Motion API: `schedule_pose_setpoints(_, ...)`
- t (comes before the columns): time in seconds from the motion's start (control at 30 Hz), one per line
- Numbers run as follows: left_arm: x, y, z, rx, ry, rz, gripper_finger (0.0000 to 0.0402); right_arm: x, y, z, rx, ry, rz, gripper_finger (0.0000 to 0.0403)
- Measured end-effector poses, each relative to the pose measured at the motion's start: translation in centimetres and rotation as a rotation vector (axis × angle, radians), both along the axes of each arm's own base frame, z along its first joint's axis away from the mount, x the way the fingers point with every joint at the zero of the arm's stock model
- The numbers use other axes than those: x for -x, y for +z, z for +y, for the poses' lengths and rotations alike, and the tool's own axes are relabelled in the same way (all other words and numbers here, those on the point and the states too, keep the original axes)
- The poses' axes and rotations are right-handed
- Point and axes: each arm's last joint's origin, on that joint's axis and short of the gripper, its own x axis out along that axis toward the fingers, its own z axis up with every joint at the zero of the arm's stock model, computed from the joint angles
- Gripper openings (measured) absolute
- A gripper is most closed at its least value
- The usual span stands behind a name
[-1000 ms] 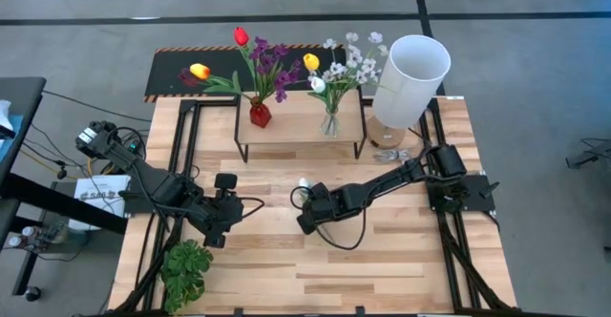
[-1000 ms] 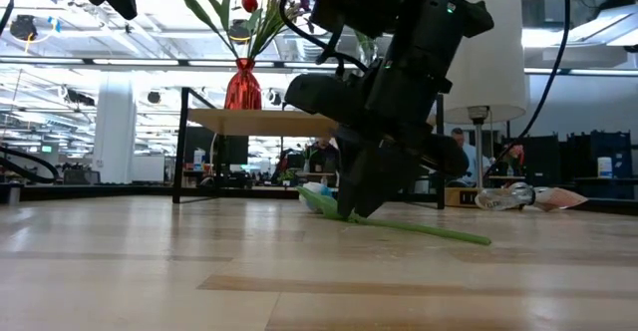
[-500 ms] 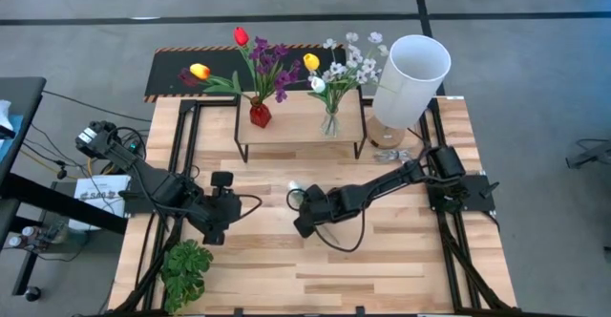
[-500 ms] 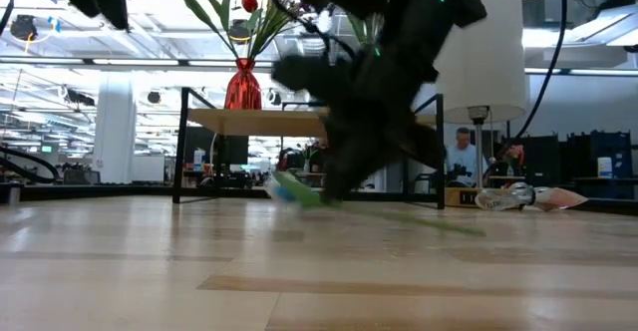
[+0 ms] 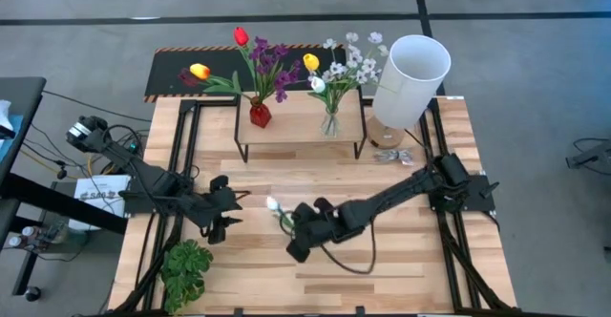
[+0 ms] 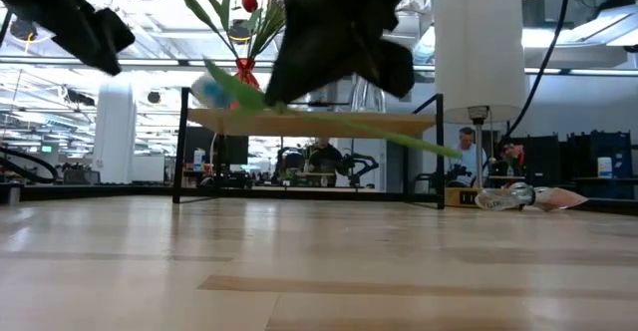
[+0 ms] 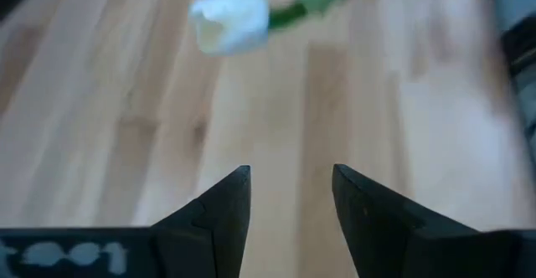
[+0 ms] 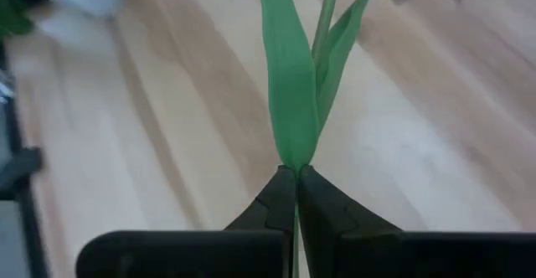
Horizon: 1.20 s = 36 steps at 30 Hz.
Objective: Pick and place flowers into a vace then onto a shelf
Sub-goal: Put the white flower into the transparent vase on the shelf
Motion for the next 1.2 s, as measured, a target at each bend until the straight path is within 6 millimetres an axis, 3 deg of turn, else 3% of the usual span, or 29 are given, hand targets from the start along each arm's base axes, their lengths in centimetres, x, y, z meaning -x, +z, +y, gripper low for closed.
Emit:
schedule_pose_setpoints(0.2, 0.0, -1.8, 0.1, 0.186, 0.032, -0.236, 0.0158, 0.7, 1.1, 3.2, 0.130, -0.186, -0.241, 0.0000)
schedule_pose_setpoints(0.37, -0.5, -3.0, 0.4, 0.327, 0.089, -0.412, 0.0158, 1.1, 2.2, 4.2, 0.239, -0.430, -0.465, 0.0000)
schedule_pose_setpoints(0.5, -0.8, -2.2, 0.9, 0.351, 0.171, -0.611, 0.0158, 0.6, 2.8, 3.8, 0.256, -0.507, -0.543, 0.0000)
schedule_pose_setpoints(0.67, -1.3, -1.1, 1.9, 0.344, 0.285, -0.741, 0.0158, -0.2, 3.5, 3.0, 0.314, -0.497, -0.575, 0.0000)
schedule_pose_setpoints(1.2, -2.3, -0.2, 4.1, 0.426, 0.241, -0.807, 0.0158, -2.2, 4.3, 0.3, 0.323, -0.406, -0.581, 0.0000)
